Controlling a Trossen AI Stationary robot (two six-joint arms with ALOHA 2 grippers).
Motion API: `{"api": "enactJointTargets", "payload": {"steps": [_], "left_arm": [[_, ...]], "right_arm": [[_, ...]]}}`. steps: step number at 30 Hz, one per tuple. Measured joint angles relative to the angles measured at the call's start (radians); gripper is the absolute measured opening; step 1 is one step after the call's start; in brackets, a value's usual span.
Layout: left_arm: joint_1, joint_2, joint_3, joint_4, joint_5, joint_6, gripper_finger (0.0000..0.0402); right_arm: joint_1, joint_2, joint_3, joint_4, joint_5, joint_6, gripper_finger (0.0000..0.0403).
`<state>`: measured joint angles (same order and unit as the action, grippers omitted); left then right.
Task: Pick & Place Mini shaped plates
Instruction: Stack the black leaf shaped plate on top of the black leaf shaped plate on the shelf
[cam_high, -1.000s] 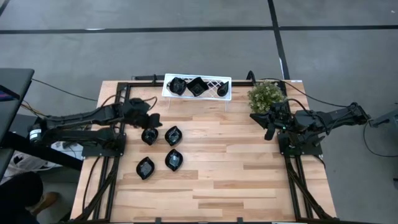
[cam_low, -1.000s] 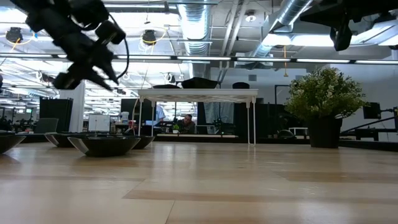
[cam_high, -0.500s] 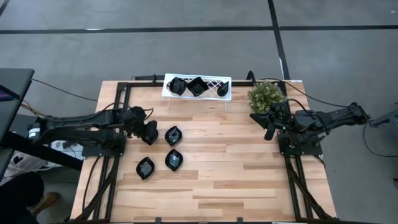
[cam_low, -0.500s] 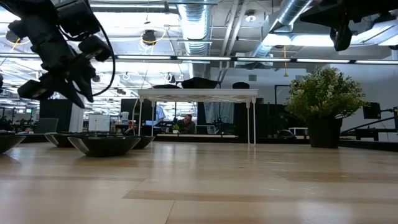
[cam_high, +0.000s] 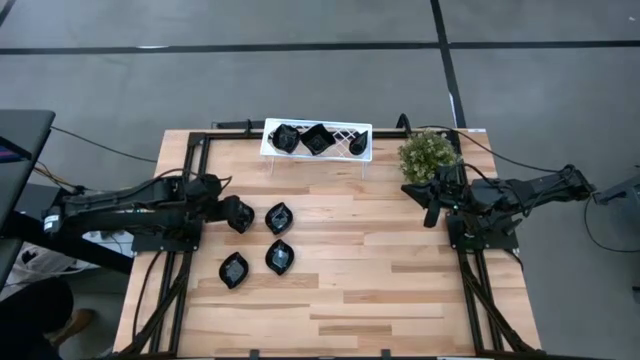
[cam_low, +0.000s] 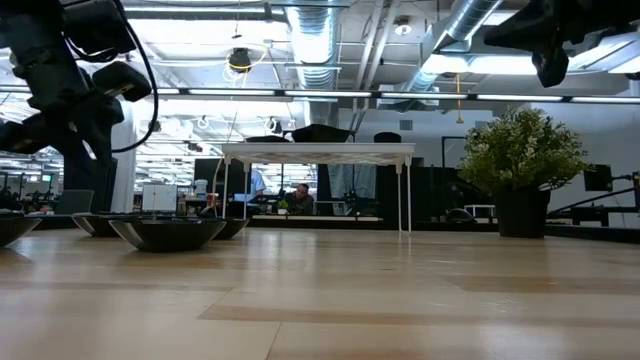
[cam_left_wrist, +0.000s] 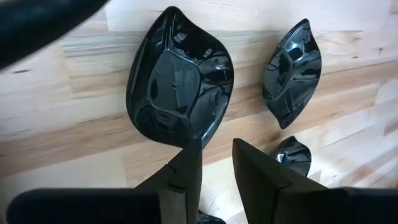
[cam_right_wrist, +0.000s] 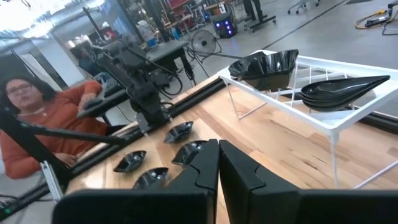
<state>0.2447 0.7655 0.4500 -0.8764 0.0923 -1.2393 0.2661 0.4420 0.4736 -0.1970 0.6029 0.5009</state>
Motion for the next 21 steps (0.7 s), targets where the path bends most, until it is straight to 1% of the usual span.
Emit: {"api": "enactJointTargets", "payload": {"steps": [5, 8, 11, 15, 18, 21], "left_arm": [[0.000, -0.006, 0.000, -0.002, -0.006, 0.002, 0.0090], [0.000, -0.007, 0.000, -0.002, -0.006, 0.004, 0.0090], [0.000, -0.007, 0.000, 0.000, -0.006, 0.004, 0.0090], [0.000, -0.007, 0.000, 0.003, -0.006, 0.004, 0.0090], [0.000, -0.007, 0.000, 0.004, -0.006, 0.004, 0.0090], [0.000, -0.007, 0.001, 0.005, -0.006, 0.004, 0.0090]], "right_arm": [[0.000, -0.064, 0.000, -0.013, -0.005, 0.020, 0.0007], [0.001, -0.121, 0.000, -0.034, -0.055, 0.023, 0.0007], [0.001, -0.156, -0.002, -0.041, -0.050, 0.024, 0.0007], [-0.001, -0.182, -0.004, -0.090, -0.029, 0.024, 0.0007], [0.000, -0.190, -0.004, -0.089, -0.029, 0.069, 0.0007], [0.000, -0.189, -0.004, -0.114, -0.051, 0.075, 0.0007]]}}
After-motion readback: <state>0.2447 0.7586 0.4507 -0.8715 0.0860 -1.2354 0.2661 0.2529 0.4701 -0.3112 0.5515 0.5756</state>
